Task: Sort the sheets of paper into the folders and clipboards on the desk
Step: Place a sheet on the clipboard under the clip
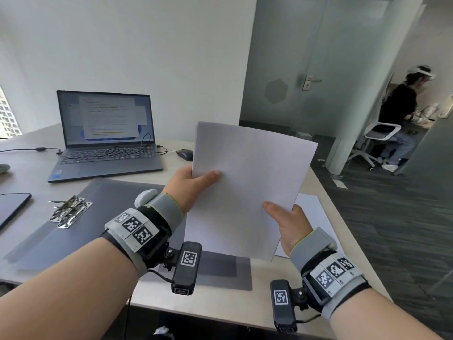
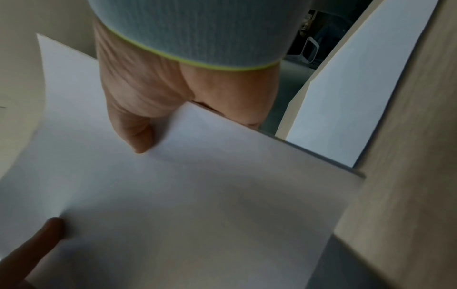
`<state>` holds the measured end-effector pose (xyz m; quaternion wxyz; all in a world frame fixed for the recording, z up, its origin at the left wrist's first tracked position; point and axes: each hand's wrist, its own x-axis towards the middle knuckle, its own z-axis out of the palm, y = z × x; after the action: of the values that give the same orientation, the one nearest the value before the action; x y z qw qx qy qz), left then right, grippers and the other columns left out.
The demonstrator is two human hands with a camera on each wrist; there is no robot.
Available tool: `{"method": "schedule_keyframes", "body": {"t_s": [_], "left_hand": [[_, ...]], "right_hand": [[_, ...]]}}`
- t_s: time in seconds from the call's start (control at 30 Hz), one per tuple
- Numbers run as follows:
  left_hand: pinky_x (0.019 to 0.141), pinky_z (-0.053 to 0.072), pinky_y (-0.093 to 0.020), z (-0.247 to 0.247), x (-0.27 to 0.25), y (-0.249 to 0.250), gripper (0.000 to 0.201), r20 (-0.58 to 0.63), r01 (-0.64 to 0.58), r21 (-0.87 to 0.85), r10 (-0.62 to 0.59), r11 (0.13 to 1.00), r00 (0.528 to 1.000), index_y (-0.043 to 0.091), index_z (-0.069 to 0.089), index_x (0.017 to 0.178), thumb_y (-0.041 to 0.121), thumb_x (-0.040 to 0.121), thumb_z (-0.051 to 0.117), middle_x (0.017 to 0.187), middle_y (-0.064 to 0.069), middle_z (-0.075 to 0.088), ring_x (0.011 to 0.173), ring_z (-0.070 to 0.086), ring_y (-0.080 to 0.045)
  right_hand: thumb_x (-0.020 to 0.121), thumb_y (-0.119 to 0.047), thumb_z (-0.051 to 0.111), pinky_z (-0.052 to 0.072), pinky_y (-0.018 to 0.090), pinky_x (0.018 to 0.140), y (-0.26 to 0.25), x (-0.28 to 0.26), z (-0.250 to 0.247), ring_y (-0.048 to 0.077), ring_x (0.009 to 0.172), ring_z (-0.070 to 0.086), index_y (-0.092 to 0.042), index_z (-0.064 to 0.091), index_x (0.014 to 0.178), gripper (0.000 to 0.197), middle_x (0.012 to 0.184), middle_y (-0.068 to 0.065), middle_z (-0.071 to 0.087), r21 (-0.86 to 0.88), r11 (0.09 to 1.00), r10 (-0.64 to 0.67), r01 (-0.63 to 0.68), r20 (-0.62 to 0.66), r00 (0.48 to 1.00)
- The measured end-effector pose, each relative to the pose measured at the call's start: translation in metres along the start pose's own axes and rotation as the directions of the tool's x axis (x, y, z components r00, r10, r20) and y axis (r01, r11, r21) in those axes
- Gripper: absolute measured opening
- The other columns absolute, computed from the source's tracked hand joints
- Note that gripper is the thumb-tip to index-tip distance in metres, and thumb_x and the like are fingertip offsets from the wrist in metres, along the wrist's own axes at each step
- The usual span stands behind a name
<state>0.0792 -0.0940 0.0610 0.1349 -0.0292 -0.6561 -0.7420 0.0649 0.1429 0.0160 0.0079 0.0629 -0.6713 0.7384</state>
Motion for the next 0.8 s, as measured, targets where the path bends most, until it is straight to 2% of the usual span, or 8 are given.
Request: {"method": "schedule_keyframes", "body": {"t_s": [0.13,0.23,0.3,0.37,0.47,0.6,0.67,0.8], "left_hand": [[0.073,0.056,-0.035,-0.014,0.002,0.012,0.026,-0.044,-0.039,-0.028,0.038,0.999,0.998,0.014,0.074,0.091,0.024,0.067,0.079,0.087,-0.004,0.077,0.077,0.072,-0.022],[0.074,0.057,-0.036,-0.026,-0.002,0.014,0.04,-0.055,-0.052,-0.016,0.051,0.999,0.997,0.013,0.075,0.096,0.029,0.06,0.084,0.093,-0.006,0.077,0.081,0.073,-0.023],[0.079,0.058,-0.039,-0.032,-0.006,0.014,0.047,-0.059,-0.04,0.003,0.04,0.999,0.997,0.014,0.075,0.096,0.036,0.056,0.084,0.096,-0.009,0.077,0.085,0.073,-0.026],[0.082,0.058,-0.041,-0.034,-0.008,0.016,0.048,-0.064,-0.04,0.002,0.04,0.999,0.997,0.014,0.075,0.095,0.038,0.055,0.083,0.096,-0.009,0.077,0.085,0.073,-0.025],[0.076,0.057,-0.038,-0.032,-0.004,0.028,0.045,-0.08,-0.065,-0.01,0.064,0.998,0.995,0.014,0.075,0.091,0.039,0.054,0.082,0.091,-0.007,0.077,0.079,0.072,-0.024],[0.077,0.053,-0.034,-0.028,0.004,0.052,0.029,-0.107,-0.108,-0.026,0.104,0.994,0.989,0.023,0.078,0.077,0.047,0.061,0.076,0.081,0.002,0.075,0.075,0.069,-0.018],[0.068,0.051,-0.026,-0.025,0.008,0.063,0.03,-0.155,-0.121,-0.014,0.118,0.993,0.981,0.023,0.075,0.073,0.052,0.072,0.067,0.074,0.004,0.072,0.069,0.066,-0.015],[0.05,0.044,-0.017,-0.018,0.011,0.071,0.032,-0.214,-0.109,0.016,0.11,0.994,0.971,0.019,0.07,0.071,0.035,0.094,0.055,0.06,0.008,0.067,0.052,0.06,-0.008]], "right_hand": [[0.085,-0.014,0.073,0.054,0.049,0.093,-0.01,0.004,0.018,0.028,0.092,0.073,-0.021,0.08,0.082,0.01,0.093,0.006,0.078,0.021,0.999,-0.043,0.042,0.041,0.998],[0.078,-0.019,0.076,0.054,0.048,0.095,-0.008,0.004,0.029,0.029,0.096,0.072,-0.026,0.081,0.081,0.009,0.093,0.004,0.078,0.021,0.998,-0.058,0.057,0.075,0.996],[0.072,-0.022,0.075,0.054,0.051,0.095,-0.004,0.002,0.033,0.03,0.094,0.072,-0.021,0.081,0.081,0.011,0.093,0.008,0.078,0.026,0.999,-0.028,0.026,0.093,0.995],[0.07,-0.023,0.075,0.054,0.052,0.094,-0.002,0.001,0.035,0.031,0.093,0.072,-0.019,0.08,0.083,0.015,0.094,0.01,0.077,0.038,0.999,-0.009,0.006,0.104,0.995],[0.069,-0.022,0.076,0.054,0.051,0.094,-0.003,0.001,0.037,0.032,0.095,0.072,-0.018,0.08,0.083,0.015,0.095,0.011,0.077,0.049,0.999,-0.01,0.004,0.112,0.994],[0.072,-0.017,0.078,0.054,0.051,0.095,-0.005,0.0,0.038,0.031,0.094,0.072,-0.016,0.08,0.086,0.014,0.095,0.009,0.078,0.062,0.998,-0.003,-0.004,0.117,0.993],[0.069,-0.019,0.077,0.054,0.051,0.095,-0.005,0.001,0.038,0.031,0.094,0.072,-0.015,0.079,0.087,0.018,0.096,0.009,0.078,0.081,0.997,0.002,-0.011,0.112,0.994],[0.068,-0.02,0.077,0.054,0.052,0.094,-0.006,0.0,0.041,0.031,0.093,0.072,-0.018,0.08,0.085,0.018,0.097,0.01,0.077,0.1,0.995,0.005,-0.015,0.103,0.995]]}}
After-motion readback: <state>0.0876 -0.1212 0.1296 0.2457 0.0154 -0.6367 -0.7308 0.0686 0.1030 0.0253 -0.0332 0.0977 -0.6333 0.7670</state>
